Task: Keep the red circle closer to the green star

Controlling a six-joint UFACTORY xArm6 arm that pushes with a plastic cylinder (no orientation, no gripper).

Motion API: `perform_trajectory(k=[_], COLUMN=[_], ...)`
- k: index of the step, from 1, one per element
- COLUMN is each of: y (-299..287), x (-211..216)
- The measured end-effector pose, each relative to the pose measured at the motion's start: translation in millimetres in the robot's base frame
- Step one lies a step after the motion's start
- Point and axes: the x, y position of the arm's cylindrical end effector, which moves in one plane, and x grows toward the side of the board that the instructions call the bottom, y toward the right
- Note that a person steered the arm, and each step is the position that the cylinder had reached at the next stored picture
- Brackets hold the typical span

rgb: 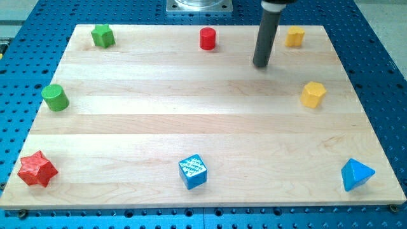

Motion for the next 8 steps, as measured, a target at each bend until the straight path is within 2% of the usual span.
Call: perform_trajectory(k=[1, 3, 4, 6, 7, 8], y=[-27.1, -85.9, -158.6, -259.4, -231.3, -245.1], x=[-29.1, -37.0, -35.9, -37.4, -40.8, -50.2])
